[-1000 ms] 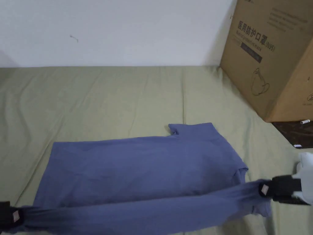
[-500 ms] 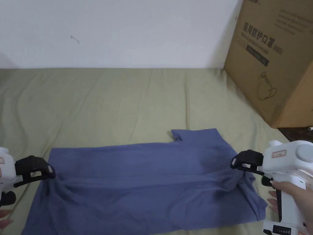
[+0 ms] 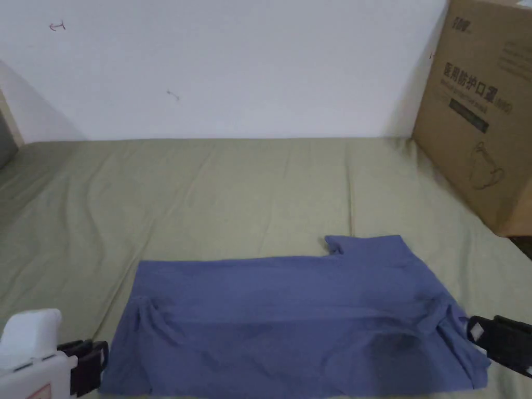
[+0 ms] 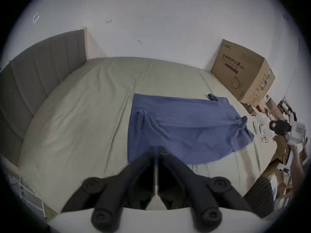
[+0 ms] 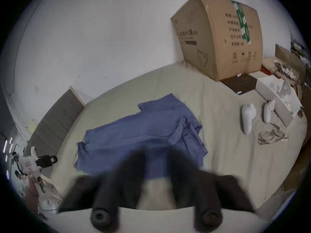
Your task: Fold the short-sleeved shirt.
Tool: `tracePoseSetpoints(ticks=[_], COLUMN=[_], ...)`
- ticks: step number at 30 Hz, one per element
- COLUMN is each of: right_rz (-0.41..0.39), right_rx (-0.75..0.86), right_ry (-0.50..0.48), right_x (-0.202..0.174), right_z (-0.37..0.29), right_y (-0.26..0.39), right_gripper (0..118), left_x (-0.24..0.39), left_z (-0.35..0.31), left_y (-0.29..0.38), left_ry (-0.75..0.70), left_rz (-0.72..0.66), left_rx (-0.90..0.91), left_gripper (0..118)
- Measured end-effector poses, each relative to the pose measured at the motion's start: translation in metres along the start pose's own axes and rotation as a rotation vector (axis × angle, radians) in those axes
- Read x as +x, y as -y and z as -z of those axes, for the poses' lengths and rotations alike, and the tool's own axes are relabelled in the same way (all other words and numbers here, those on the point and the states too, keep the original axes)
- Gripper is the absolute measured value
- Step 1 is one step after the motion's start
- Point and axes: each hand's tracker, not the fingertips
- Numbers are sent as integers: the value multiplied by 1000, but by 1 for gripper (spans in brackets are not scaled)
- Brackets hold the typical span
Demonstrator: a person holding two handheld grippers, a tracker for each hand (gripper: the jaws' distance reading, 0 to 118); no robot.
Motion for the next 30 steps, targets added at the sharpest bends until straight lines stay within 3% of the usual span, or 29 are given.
tracePoseSetpoints(ticks=[3,6,9,10,11,12,13,14,21,22,23,25,27,28,29,30], right_rz=[-9,23,26,28,33,41,47,52,50,43,29,-4,-30,-38,-39,-36], right_rx=[6,-16,-37,-46,-54,-64,-71,-74,-108,-111,-113,-125,-172,-189,-208,-247], right_ry=[25,1,0,-6,-11,-17,-22,-24,18,31,48,84,143,163,164,167], right_x=[-6,-9,-7,-6,-5,-3,-2,-1,26,30,34,32,41,54,61,68], right_z=[-6,-4,0,1,1,2,2,1,13,15,18,23,40,59,70,82], right_y=[10,9,5,5,4,4,4,5,6,5,3,1,-3,-3,-4,-6], right_gripper=[0,0,0,0,0,0,0,0,0,0,0,0,0,8,30,81], left_x=[-6,-12,-31,-35,-43,-48,-51,-54,-42,-38,-34,-28,-17,-15,-15,-15], left_z=[-3,16,56,69,82,96,109,122,167,162,154,140,118,111,105,100], left_y=[9,2,-5,-7,-6,-6,-5,-2,13,12,9,5,-1,-3,-6,-8], left_ry=[79,-31,-22,-37,-65,-66,-72,-89,-166,-185,-164,-171,-141,-133,-120,-112], left_rz=[-86,-81,-115,-122,-128,-130,-132,-127,-57,-4,18,59,71,56,55,54], left_rx=[-37,-101,-162,-167,-201,-228,-249,-266,-386,-365,-338,-300,-304,-298,-291,-276], left_gripper=[1,1,2,13,37,83,107,115,110,101,84,8,3,3,3,3])
